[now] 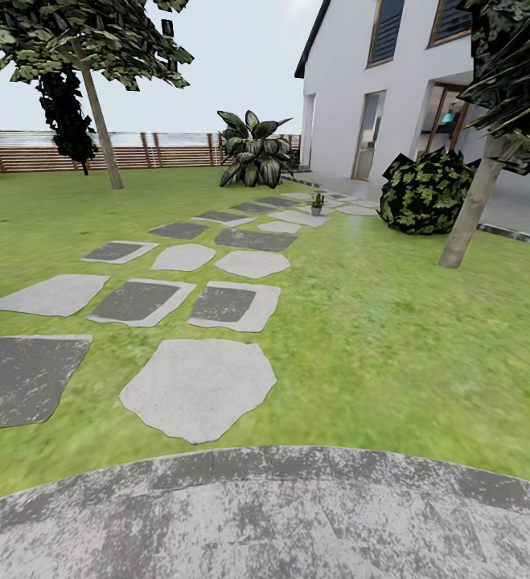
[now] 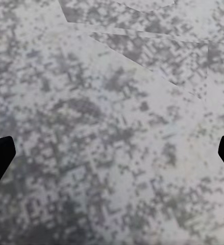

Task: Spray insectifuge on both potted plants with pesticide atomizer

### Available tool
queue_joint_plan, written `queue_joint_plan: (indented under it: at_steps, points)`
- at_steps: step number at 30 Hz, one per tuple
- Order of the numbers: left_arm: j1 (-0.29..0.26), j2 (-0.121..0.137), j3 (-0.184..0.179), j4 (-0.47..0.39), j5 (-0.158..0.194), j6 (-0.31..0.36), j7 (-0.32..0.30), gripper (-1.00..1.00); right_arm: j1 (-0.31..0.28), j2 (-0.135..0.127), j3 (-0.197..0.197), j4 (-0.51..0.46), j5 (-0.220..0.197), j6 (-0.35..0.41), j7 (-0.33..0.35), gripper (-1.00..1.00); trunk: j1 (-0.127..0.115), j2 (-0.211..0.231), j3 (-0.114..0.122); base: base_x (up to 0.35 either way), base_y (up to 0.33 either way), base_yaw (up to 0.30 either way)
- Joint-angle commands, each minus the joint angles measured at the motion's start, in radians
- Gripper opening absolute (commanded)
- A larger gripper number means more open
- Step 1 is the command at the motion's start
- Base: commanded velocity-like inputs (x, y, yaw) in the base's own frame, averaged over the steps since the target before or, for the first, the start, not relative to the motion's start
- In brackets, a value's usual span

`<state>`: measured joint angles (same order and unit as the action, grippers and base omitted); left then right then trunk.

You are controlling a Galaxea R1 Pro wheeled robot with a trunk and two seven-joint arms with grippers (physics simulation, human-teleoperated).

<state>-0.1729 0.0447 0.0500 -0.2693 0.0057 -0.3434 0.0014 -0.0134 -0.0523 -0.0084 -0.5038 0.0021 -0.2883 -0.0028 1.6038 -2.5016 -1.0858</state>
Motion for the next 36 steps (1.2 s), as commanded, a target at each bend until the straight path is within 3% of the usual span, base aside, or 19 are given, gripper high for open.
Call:
queue_joint_plan:
  at_steps: [1, 19, 22, 26, 31, 36]
  points:
    - [0.0, 0.0, 0.002, 0.001, 0.0, -0.003, 0.0, 1.0, 0.0, 0.0, -0.001, 0.001, 0.0, -0.003, 0.0, 1.0, 0.0, 0.0, -0.001, 0.0, 0.0, 0.0]
    - [0.0, -0.001, 0.001, -0.001, -0.002, -0.003, 0.0, 1.0, 0.0, 0.0, -0.002, -0.003, 0.0, -0.006, 0.0, 1.0, 0.0, 0.0, -0.001, 0.039, 0.0, 0.0]
    - [-0.016, 0.003, 0.001, -0.014, -0.001, 0.0, 0.0, 1.0, -0.003, 0.0, -0.003, -0.057, -0.001, -0.026, 0.0, 1.0, 0.0, 0.0, -0.001, 0.003, 0.0, 0.0]
    - [-0.127, 0.023, 0.0, -0.04, -0.004, 0.013, 0.002, 1.0, -0.062, -0.001, -0.005, -0.174, 0.001, -0.034, 0.0, 1.0, 0.0, 0.0, -0.001, 0.0, 0.0, 0.0]
    - [-0.229, 0.035, 0.0, -0.04, -0.004, 0.022, 0.001, 1.0, -0.186, -0.002, -0.006, -0.202, 0.002, -0.032, -0.001, 1.0, 0.0, 0.0, -0.001, 0.0, 0.0, 0.0]
    - [-0.243, 0.036, -0.008, -0.032, -0.008, 0.027, -0.001, 1.0, -0.226, -0.004, -0.005, -0.198, 0.003, -0.032, 0.0, 1.0, 0.0, 0.0, -0.001, 0.0, 0.0, 0.0]
